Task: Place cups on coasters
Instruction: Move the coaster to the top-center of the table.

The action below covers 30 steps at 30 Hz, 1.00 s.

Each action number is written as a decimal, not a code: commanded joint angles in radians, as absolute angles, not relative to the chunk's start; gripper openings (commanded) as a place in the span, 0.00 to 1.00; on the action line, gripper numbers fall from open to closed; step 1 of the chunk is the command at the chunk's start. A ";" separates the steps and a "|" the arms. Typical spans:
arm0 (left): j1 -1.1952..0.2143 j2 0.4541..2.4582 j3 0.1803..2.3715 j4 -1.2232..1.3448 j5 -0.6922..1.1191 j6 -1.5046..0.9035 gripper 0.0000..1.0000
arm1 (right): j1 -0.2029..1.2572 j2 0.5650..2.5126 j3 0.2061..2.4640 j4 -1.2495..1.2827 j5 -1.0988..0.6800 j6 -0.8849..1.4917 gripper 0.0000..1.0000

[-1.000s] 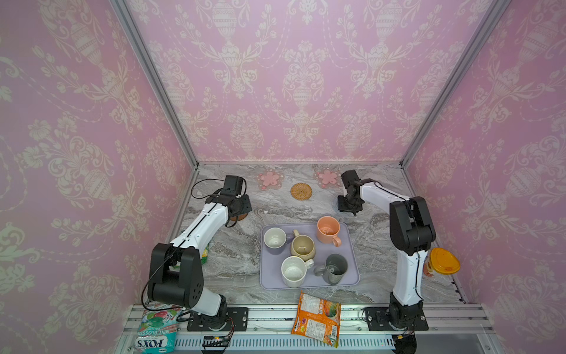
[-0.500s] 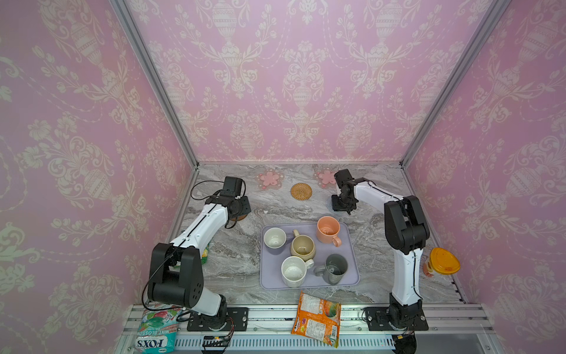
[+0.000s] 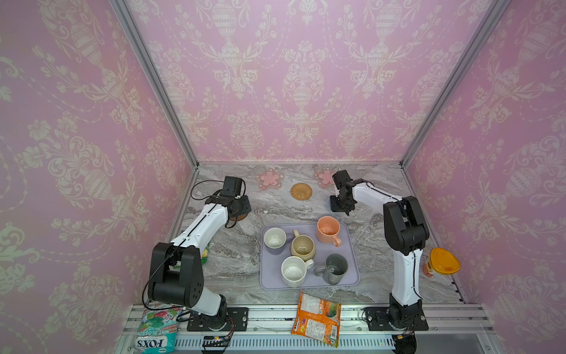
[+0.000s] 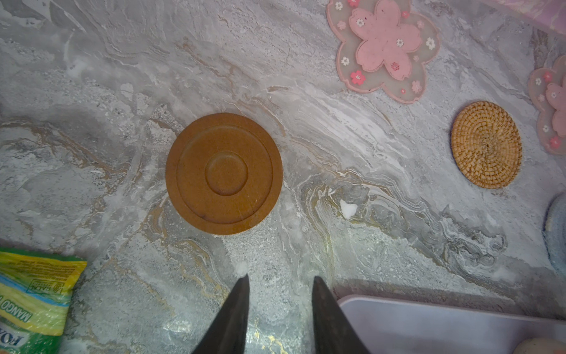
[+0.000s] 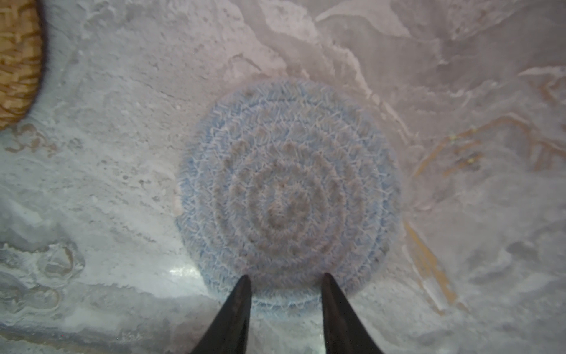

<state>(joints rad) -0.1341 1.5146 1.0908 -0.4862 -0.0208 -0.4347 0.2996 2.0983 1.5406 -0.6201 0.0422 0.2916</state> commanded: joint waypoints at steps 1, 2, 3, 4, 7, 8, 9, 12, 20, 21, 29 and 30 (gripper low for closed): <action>-0.127 1.527 1.078 -0.484 -0.003 -0.440 0.37 | 0.330 2.118 1.513 -0.658 0.004 0.322 0.40; -0.127 1.529 1.078 -0.483 -0.002 -0.439 0.37 | 0.330 2.116 1.513 -0.658 0.009 0.327 0.40; -0.127 1.531 1.079 -0.483 -0.001 -0.439 0.38 | 0.330 2.113 1.509 -0.657 0.016 0.329 0.40; -0.128 1.531 1.080 -0.486 0.000 -0.439 0.38 | 0.330 2.112 1.507 -0.660 0.024 0.329 0.40; -0.128 1.534 1.079 -0.484 0.001 -0.440 0.38 | 0.329 2.110 1.504 -0.672 0.055 0.319 0.40; -0.127 1.534 1.079 -0.484 0.002 -0.439 0.38 | 0.330 2.111 1.505 -0.677 0.066 0.316 0.40; -0.128 1.534 1.079 -0.484 0.002 -0.439 0.38 | 0.330 2.109 1.505 -0.681 0.074 0.312 0.40; -0.128 1.534 1.078 -0.482 0.004 -0.440 0.38 | 0.324 2.108 1.503 -0.687 0.087 0.311 0.40; -0.128 1.532 1.078 -0.486 0.006 -0.442 0.38 | 0.292 2.091 1.490 -0.687 0.095 0.315 0.40; -0.127 1.534 1.078 -0.486 0.006 -0.443 0.38 | 0.286 2.091 1.489 -0.689 0.100 0.314 0.40; -0.127 1.546 1.086 -0.483 0.018 -0.455 0.38 | 0.272 2.070 1.478 -0.664 0.047 0.310 0.44; -0.128 1.550 1.087 -0.483 0.019 -0.457 0.38 | 0.273 2.066 1.477 -0.656 0.029 0.314 0.45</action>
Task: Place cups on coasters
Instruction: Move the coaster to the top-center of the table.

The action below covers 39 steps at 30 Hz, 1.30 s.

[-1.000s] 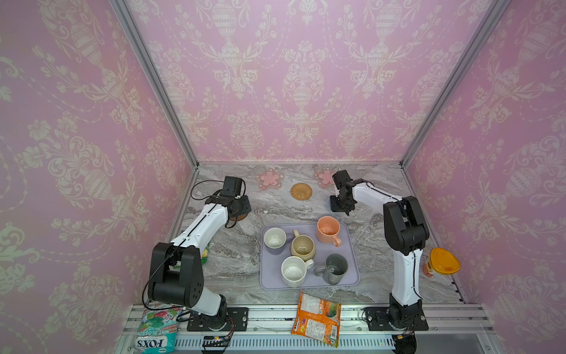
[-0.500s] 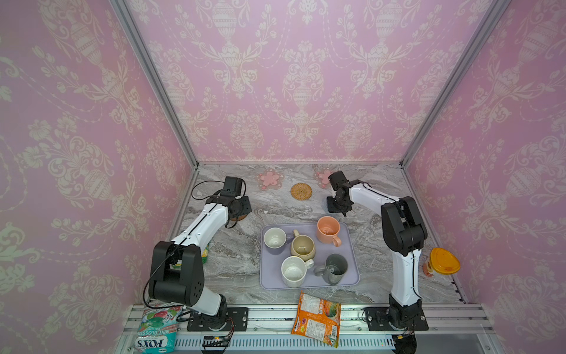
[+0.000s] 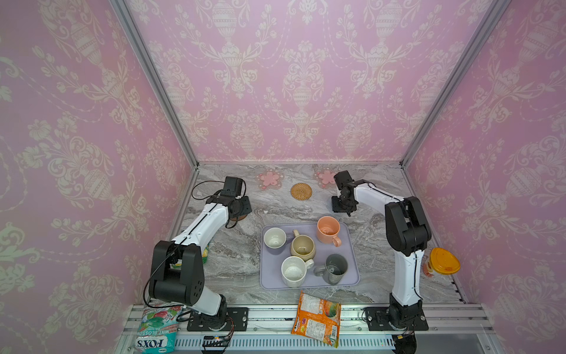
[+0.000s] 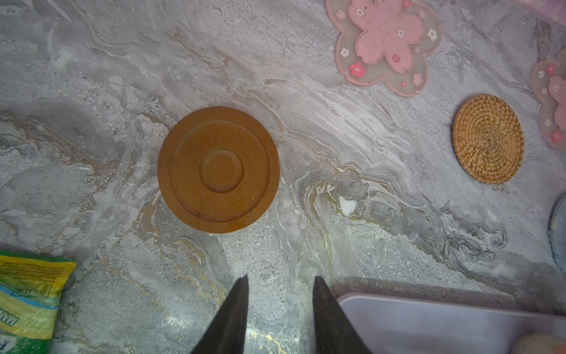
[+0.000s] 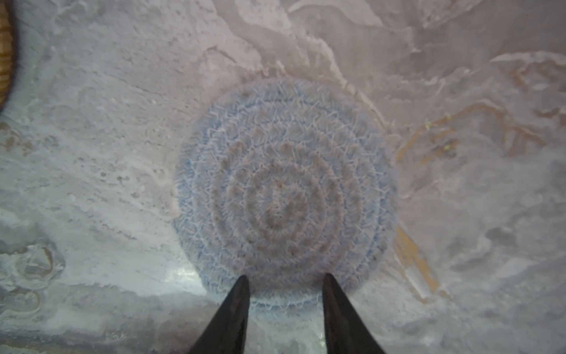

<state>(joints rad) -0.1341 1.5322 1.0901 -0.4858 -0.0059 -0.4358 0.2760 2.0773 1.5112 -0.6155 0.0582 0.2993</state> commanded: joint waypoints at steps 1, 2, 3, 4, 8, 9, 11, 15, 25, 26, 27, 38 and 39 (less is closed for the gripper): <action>-0.128 1.552 1.089 -0.484 0.021 -0.458 0.38 | 0.273 2.064 1.477 -0.652 0.015 0.319 0.46; -0.128 1.555 1.092 -0.486 0.021 -0.460 0.39 | 0.275 2.061 1.479 -0.650 0.007 0.322 0.46; -0.127 1.558 1.094 -0.487 0.023 -0.460 0.39 | 0.279 2.057 1.480 -0.650 0.002 0.322 0.47; -0.127 1.560 1.097 -0.486 0.024 -0.460 0.39 | 0.283 2.053 1.482 -0.650 0.000 0.321 0.48; -0.127 1.570 1.103 -0.491 0.020 -0.460 0.40 | 0.291 2.029 1.489 -0.663 0.000 0.310 0.53; -0.128 1.575 1.106 -0.493 0.019 -0.460 0.40 | 0.291 2.020 1.488 -0.663 0.003 0.308 0.54; -0.128 1.585 1.110 -0.498 0.018 -0.460 0.40 | 0.291 2.000 1.484 -0.663 0.003 0.308 0.56; -0.128 1.604 1.120 -0.510 0.001 -0.460 0.40 | 0.297 1.931 1.456 -0.633 0.015 0.304 0.56; -0.109 1.710 1.231 -0.596 -0.082 -0.415 0.35 | 0.299 1.717 1.336 -0.599 0.034 0.292 0.61; -0.099 1.728 1.247 -0.606 -0.076 -0.410 0.35 | 0.299 1.697 1.323 -0.601 0.040 0.288 0.62; -0.091 1.745 1.263 -0.617 -0.072 -0.407 0.33 | 0.299 1.680 1.310 -0.602 0.048 0.286 0.62; 0.009 1.902 1.396 -0.664 -0.033 -0.392 0.08 | 0.292 1.508 1.217 -0.603 0.099 0.269 0.64; 0.012 1.913 1.404 -0.666 -0.028 -0.390 0.06 | 0.290 1.501 1.215 -0.603 0.098 0.271 0.64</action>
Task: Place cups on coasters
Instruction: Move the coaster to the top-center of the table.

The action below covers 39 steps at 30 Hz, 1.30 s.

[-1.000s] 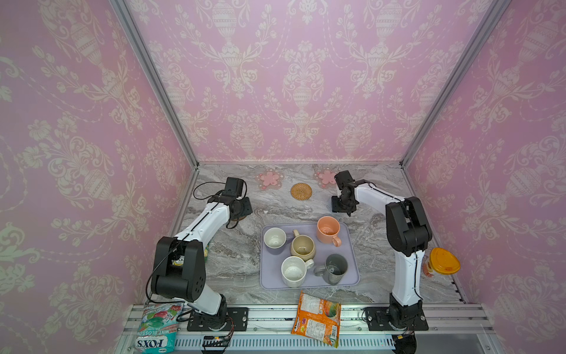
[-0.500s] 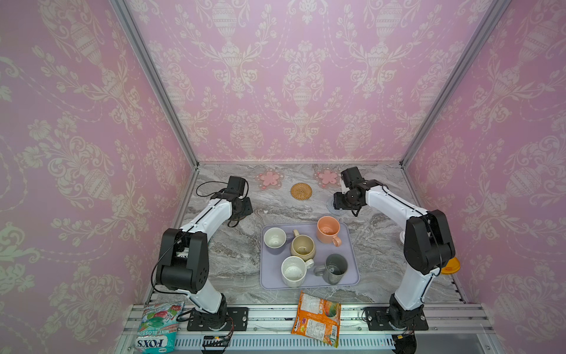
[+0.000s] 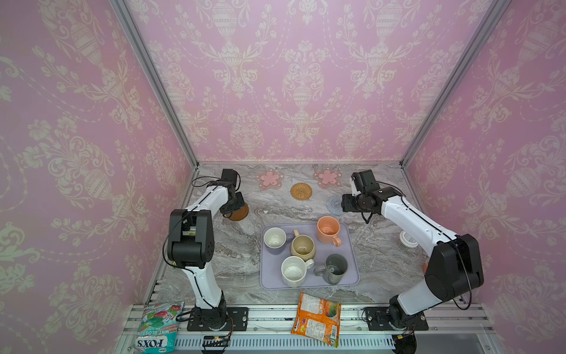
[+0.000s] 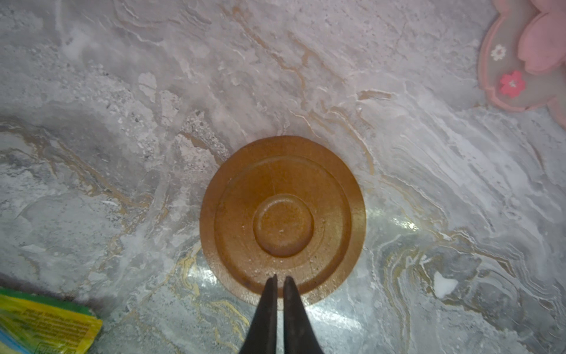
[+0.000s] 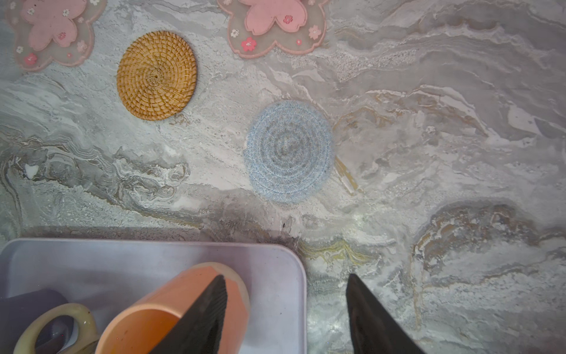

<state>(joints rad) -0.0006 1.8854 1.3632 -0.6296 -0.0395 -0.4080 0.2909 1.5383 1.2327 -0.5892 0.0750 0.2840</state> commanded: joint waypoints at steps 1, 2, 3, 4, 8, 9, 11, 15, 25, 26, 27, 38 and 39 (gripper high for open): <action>0.014 1.926 1.413 -0.666 -0.024 -0.387 0.03 | 0.289 1.494 1.214 -0.603 0.094 0.273 0.64; 0.015 1.937 1.420 -0.664 -0.022 -0.385 0.01 | 0.288 1.490 1.213 -0.603 0.093 0.274 0.65; 0.014 1.946 1.425 -0.664 -0.022 -0.385 0.00 | 0.288 1.487 1.213 -0.603 0.092 0.276 0.65; 0.015 1.952 1.428 -0.662 -0.020 -0.386 0.00 | 0.288 1.484 1.213 -0.603 0.091 0.276 0.65; 0.014 1.971 1.416 -0.633 0.005 -0.397 0.00 | 0.288 1.480 1.212 -0.607 0.090 0.279 0.65; 0.014 1.975 1.414 -0.629 0.010 -0.399 0.00 | 0.289 1.479 1.213 -0.606 0.089 0.281 0.65; 0.015 1.987 1.412 -0.626 0.015 -0.403 0.00 | 0.288 1.478 1.213 -0.607 0.087 0.282 0.65; 0.014 1.997 1.396 -0.607 0.023 -0.411 0.05 | 0.288 1.477 1.216 -0.612 0.082 0.282 0.65; 0.010 2.012 1.368 -0.584 0.040 -0.426 0.16 | 0.288 1.483 1.216 -0.615 0.077 0.279 0.65; 0.009 2.014 1.367 -0.585 0.038 -0.428 0.17 | 0.288 1.484 1.216 -0.614 0.075 0.279 0.65; 0.007 2.017 1.366 -0.586 0.038 -0.428 0.18 | 0.288 1.486 1.216 -0.614 0.074 0.279 0.66; -0.047 2.042 1.354 -0.585 0.041 -0.444 0.20 | 0.288 1.502 1.209 -0.608 0.067 0.271 0.66; -0.052 2.044 1.354 -0.583 0.044 -0.449 0.20 | 0.289 1.502 1.209 -0.609 0.067 0.269 0.66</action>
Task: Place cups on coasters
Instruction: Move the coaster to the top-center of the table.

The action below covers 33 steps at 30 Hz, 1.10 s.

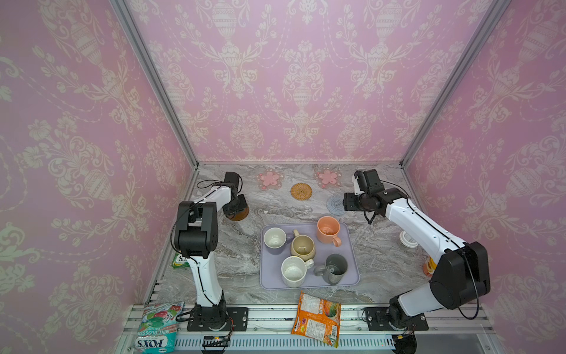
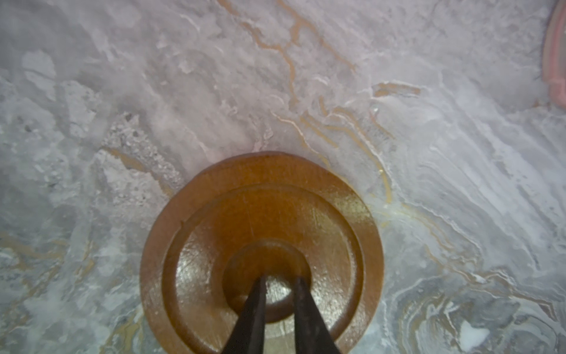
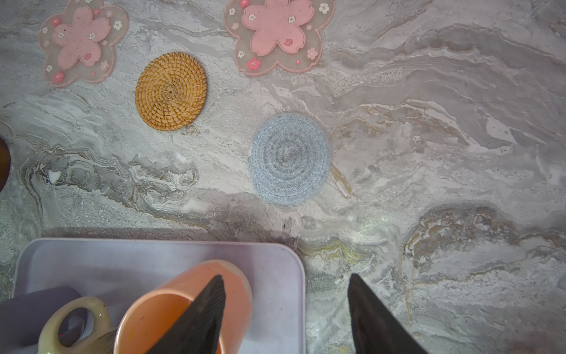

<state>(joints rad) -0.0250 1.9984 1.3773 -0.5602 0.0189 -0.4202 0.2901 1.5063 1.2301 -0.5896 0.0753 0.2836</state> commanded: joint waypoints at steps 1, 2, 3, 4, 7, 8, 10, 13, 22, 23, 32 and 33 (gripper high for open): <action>-0.057 2.046 1.355 -0.580 0.045 -0.452 0.20 | 0.288 1.500 1.209 -0.609 0.067 0.267 0.66; -0.062 2.049 1.356 -0.579 0.049 -0.457 0.20 | 0.288 1.501 1.209 -0.609 0.069 0.264 0.66; -0.066 2.051 1.356 -0.577 0.053 -0.461 0.20 | 0.287 1.502 1.209 -0.609 0.069 0.263 0.66; -0.072 2.054 1.357 -0.575 0.056 -0.465 0.20 | 0.287 1.502 1.207 -0.611 0.071 0.260 0.66; -0.092 2.063 1.366 -0.574 0.066 -0.471 0.21 | 0.286 1.499 1.204 -0.610 0.070 0.258 0.66; -0.100 2.067 1.374 -0.575 0.066 -0.474 0.21 | 0.286 1.499 1.201 -0.610 0.070 0.257 0.66; -0.122 2.078 1.388 -0.577 0.067 -0.478 0.21 | 0.286 1.500 1.198 -0.608 0.066 0.258 0.66; -0.152 2.099 1.412 -0.577 0.080 -0.490 0.21 | 0.286 1.500 1.194 -0.607 0.061 0.261 0.66; -0.233 2.159 1.486 -0.572 0.116 -0.523 0.21 | 0.284 1.492 1.185 -0.610 0.064 0.256 0.66; -0.239 2.165 1.493 -0.573 0.119 -0.525 0.21 | 0.284 1.492 1.184 -0.610 0.062 0.257 0.66; -0.292 2.196 1.512 -0.554 0.152 -0.557 0.21 | 0.283 1.498 1.185 -0.600 0.052 0.262 0.67; -0.299 2.199 1.512 -0.550 0.155 -0.561 0.21 | 0.283 1.500 1.185 -0.598 0.051 0.264 0.67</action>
